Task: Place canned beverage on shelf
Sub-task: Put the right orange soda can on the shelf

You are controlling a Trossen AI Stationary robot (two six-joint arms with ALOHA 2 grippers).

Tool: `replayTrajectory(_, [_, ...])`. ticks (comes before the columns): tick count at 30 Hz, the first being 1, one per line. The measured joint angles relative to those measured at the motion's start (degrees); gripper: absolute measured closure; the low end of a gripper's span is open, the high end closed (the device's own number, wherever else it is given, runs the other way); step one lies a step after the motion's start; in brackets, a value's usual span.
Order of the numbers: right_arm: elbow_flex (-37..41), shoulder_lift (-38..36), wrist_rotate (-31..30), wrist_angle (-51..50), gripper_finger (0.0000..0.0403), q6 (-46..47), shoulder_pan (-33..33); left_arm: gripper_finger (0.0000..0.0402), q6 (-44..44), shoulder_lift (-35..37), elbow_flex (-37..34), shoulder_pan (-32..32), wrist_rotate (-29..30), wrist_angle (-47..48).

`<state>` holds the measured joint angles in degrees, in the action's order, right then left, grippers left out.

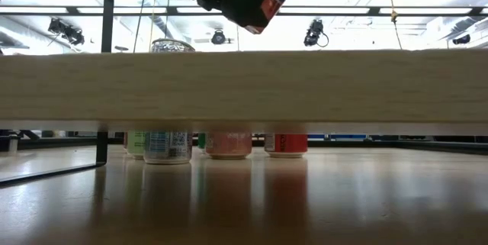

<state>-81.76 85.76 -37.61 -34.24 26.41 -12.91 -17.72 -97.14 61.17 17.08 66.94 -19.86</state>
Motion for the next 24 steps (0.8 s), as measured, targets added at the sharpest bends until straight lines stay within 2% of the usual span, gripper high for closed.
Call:
replayTrajectory(10, [0.15,1.32,8.64,0.09,0.0021,-0.52,3.88,0.0088,0.40,0.00,0.00,-0.29,-0.03,0.31])
replayTrajectory(19, [0.15,1.31,9.84,0.84,0.0091,-3.20,3.96,0.0088,1.16,0.00,0.00,0.07,-0.10,0.46])
replayTrajectory(24, [0.15,1.29,11.79,0.56,0.0090,-3.81,4.12,0.0084,3.28,0.00,0.00,0.15,-0.80,1.28])
